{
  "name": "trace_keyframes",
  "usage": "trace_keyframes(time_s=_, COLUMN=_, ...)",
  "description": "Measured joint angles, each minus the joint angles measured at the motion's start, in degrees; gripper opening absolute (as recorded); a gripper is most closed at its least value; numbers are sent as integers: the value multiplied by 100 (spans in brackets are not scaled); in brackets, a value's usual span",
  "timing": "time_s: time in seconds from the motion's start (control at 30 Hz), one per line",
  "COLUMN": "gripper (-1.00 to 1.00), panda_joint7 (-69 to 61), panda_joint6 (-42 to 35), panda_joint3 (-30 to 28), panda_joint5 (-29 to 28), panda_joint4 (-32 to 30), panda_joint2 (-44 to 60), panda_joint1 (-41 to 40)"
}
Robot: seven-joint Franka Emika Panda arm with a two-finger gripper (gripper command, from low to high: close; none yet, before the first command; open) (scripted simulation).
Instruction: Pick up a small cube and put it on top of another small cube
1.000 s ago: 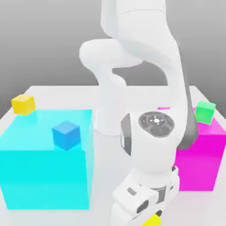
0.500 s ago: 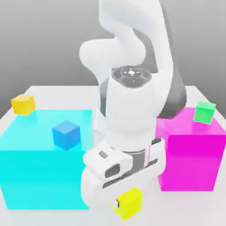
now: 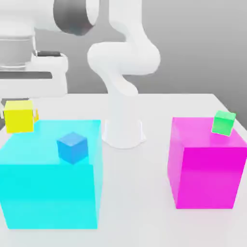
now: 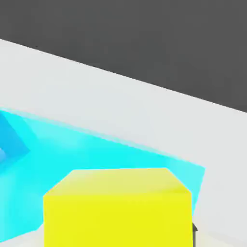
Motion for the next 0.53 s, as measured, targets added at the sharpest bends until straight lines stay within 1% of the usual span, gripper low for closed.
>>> trace_keyframes(time_s=0.27, gripper=-100, panda_joint7=-742, panda_joint6=-1014, panda_joint3=-472, panda_joint5=-445, panda_joint4=-558, panda_joint2=-1392, panda_joint1=-838)
trace_keyframes(time_s=0.33, gripper=-100, panda_joint7=-865, panda_joint6=-742, panda_joint3=-600, panda_joint5=-506, panda_joint4=-806, panda_joint2=-1354, panda_joint1=-878)
trace_keyframes(time_s=0.4, gripper=-100, panda_joint7=-900, panda_joint6=-301, panda_joint3=-727, panda_joint5=-572, panda_joint4=-1099, panda_joint2=-1197, panda_joint1=-897)
trace_keyframes(time_s=0.43, gripper=100, panda_joint7=-909, panda_joint6=-127, panda_joint3=-771, panda_joint5=-594, panda_joint4=-1208, panda_joint2=-1133, panda_joint1=-905)
trace_keyframes(time_s=0.53, gripper=100, panda_joint7=-909, panda_joint6=-127, panda_joint3=-771, panda_joint5=-594, panda_joint4=-1208, panda_joint2=-1133, panda_joint1=-905)
